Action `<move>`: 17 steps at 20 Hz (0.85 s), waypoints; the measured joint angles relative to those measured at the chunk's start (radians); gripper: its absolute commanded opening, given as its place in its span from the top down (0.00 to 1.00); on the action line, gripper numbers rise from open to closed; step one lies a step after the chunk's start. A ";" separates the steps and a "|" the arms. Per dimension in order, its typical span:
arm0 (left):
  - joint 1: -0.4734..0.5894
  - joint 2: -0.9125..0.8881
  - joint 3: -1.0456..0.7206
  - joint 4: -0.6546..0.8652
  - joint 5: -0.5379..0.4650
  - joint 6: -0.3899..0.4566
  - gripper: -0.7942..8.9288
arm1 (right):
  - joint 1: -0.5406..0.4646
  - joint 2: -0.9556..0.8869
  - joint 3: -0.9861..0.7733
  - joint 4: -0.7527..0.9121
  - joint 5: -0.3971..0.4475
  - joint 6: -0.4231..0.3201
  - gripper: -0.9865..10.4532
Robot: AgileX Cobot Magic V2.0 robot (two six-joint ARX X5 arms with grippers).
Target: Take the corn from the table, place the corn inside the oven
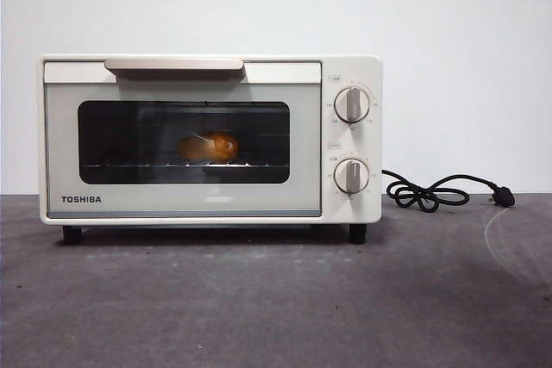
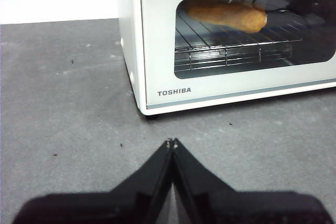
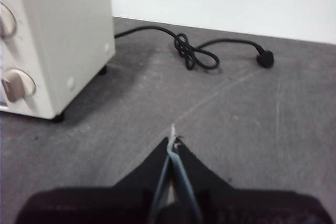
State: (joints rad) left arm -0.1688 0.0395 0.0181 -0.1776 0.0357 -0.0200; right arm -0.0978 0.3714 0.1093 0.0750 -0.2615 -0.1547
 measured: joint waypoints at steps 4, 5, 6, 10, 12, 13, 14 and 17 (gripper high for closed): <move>0.000 0.000 0.000 0.000 0.000 0.000 0.92 | -0.015 -0.172 -0.081 -0.036 0.014 0.031 0.91; 0.000 0.000 0.000 0.000 0.000 0.000 0.92 | -0.015 -0.198 -0.082 -0.076 0.019 0.034 0.91; 0.000 0.000 0.000 0.000 0.000 0.000 0.92 | -0.016 -0.219 -0.082 -0.113 0.022 0.036 0.91; 0.000 0.000 0.000 0.000 0.000 0.000 0.92 | -0.019 -0.322 -0.083 -0.252 0.028 0.041 0.91; 0.000 0.000 0.000 0.000 0.000 0.000 0.92 | -0.019 -0.363 -0.083 -0.252 0.027 0.045 0.91; 0.000 0.000 0.000 0.000 0.000 0.000 0.92 | -0.019 -0.363 -0.084 -0.253 0.027 0.047 0.91; 0.000 0.000 0.000 0.000 0.000 0.000 0.92 | -0.019 -0.362 -0.084 -0.253 0.029 0.052 0.91; 0.000 0.003 0.000 0.000 0.000 0.000 0.92 | -0.019 -0.362 -0.084 -0.253 0.030 0.062 0.91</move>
State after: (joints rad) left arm -0.1688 0.0429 0.0181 -0.1772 0.0357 -0.0200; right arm -0.1173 0.0090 0.0257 -0.1783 -0.2317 -0.0929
